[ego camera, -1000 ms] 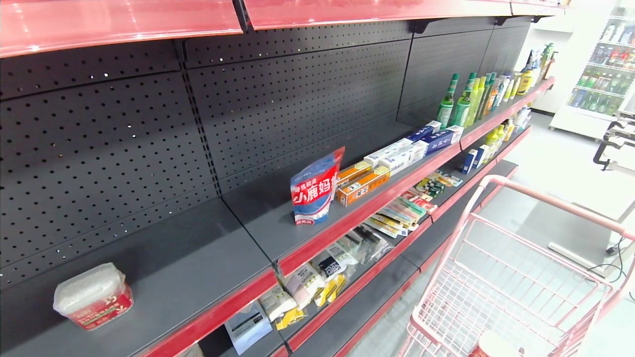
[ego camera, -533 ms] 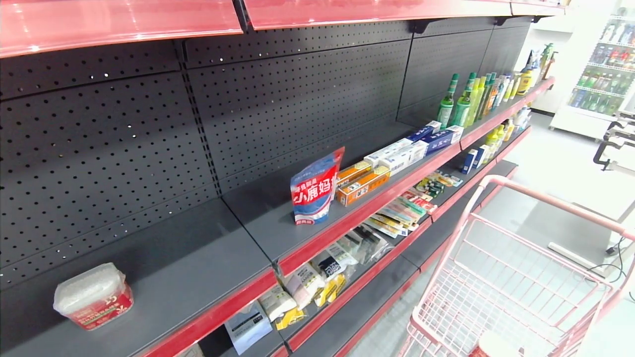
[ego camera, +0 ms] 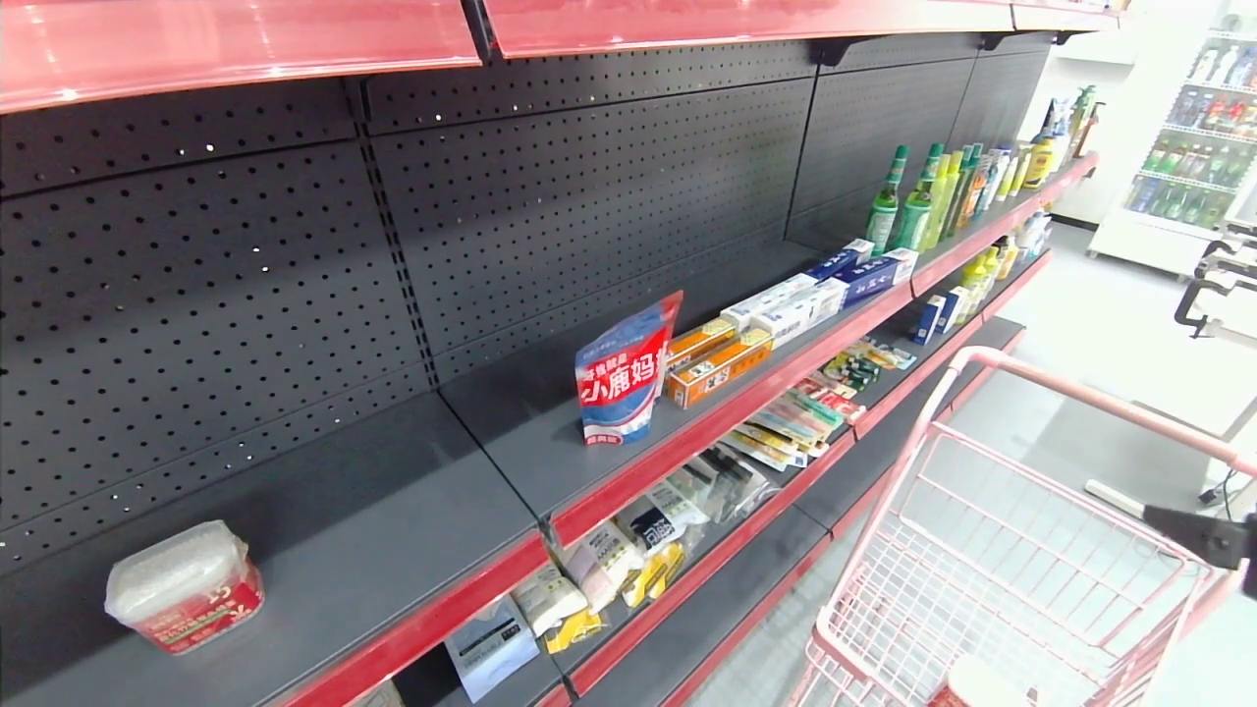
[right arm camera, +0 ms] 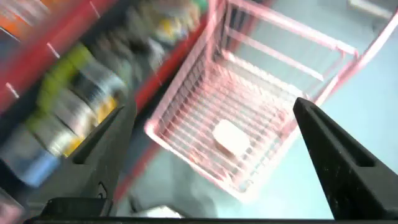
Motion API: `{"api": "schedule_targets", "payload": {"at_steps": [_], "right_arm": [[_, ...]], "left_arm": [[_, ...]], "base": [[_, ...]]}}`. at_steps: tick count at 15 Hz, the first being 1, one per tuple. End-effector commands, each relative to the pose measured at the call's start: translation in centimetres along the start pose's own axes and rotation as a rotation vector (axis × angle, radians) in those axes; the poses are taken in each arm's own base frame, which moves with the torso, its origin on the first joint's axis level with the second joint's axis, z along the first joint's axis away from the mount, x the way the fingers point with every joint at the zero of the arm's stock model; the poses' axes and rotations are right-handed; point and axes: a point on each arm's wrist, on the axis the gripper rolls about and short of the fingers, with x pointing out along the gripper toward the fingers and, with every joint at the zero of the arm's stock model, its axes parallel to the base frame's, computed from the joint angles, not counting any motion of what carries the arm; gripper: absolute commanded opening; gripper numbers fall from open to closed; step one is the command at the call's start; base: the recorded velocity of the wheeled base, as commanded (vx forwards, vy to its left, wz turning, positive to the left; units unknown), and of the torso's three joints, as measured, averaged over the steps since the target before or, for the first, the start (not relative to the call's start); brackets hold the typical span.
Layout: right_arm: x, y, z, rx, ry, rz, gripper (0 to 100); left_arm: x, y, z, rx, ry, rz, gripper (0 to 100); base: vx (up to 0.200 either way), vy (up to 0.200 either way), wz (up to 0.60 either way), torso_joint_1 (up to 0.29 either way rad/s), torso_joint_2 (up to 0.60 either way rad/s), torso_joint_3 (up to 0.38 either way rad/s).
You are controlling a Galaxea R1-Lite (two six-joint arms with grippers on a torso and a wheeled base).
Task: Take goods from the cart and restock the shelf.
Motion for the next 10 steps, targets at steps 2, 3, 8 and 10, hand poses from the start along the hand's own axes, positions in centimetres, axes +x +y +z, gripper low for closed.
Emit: {"api": "schedule_targets", "payload": {"at_steps": [2,3,8,10], "right_arm": [[8.9,-0.6,-2.0,-0.158,0.319,0.062,100],[9.2,-0.2,-3.4,-0.200,0.371,0.089,100],[9.4,0.1,-6.2,-0.327,0.491,0.174,100],[9.8,0.2,-6.1,-0.340,0.498,0.178,100]], "left_arm": [[0.0,0.0,0.0,0.000,0.001,0.001,100],[0.0,0.0,0.0,0.000,0.001,-0.001,100],[0.0,0.0,0.0,0.000,0.001,-0.001,100],[0.0,0.0,0.0,0.000,0.001,-0.001,100]], "base": [[0.000,0.000,0.00,0.000,0.00,0.000],[0.000,0.000,0.00,0.000,0.00,0.000],[0.000,0.000,0.00,0.000,0.00,0.000],[-0.200,-0.200,0.00,0.005,0.00,0.002]]}}
